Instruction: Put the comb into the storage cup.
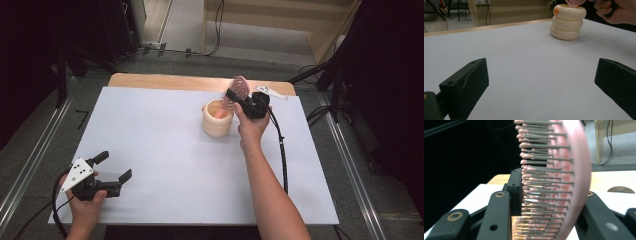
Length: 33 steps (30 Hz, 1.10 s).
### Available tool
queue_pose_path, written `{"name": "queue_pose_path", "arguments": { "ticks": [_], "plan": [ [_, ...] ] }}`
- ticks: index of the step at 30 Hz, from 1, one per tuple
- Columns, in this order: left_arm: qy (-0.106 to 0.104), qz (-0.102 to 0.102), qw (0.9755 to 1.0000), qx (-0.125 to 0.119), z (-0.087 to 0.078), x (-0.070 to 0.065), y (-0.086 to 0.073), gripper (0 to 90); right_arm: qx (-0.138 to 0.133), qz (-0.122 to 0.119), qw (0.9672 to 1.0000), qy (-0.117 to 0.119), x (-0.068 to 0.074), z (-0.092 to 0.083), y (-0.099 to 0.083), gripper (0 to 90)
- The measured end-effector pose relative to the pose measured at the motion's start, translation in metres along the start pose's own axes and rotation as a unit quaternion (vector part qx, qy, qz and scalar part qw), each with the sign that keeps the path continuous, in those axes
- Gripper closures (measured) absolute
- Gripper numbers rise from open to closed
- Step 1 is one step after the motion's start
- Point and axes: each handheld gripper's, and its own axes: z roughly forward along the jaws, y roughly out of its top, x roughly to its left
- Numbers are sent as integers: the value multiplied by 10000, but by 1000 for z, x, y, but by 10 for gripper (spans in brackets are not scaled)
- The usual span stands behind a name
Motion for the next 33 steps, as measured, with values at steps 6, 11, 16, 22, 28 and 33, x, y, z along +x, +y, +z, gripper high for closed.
{"name": "queue_pose_path", "arguments": {
  "ticks": [6, 11, 16, 22, 28, 33],
  "plan": [
    [-18, 23, 10000, 14, 0, 0, 0, 0, 35, 174, 9997, 191, -9, -3, 0, 342],
    [-9, 20, 10000, 14, 0, 0, 0, 0, 24, 32, 9998, 215, -9, -7, 2, 89],
    [-7, 6, 10000, 14, 0, 0, 0, 0, 105, -156, 9997, 125, -5, -10, 4, 0],
    [-7, 0, 10000, 2, 0, 0, 0, 0, 130, -396, 9990, 138, -1, -18, 7, 0],
    [-8, 11, 10000, 10, 0, 0, 0, 0, 124, -730, 9972, 109, 5, -29, 9, 0],
    [-8, 8, 10000, 1, 0, 0, 0, 0, 126, -794, 9967, 89, 4, -38, 9, 0]
  ]
}}
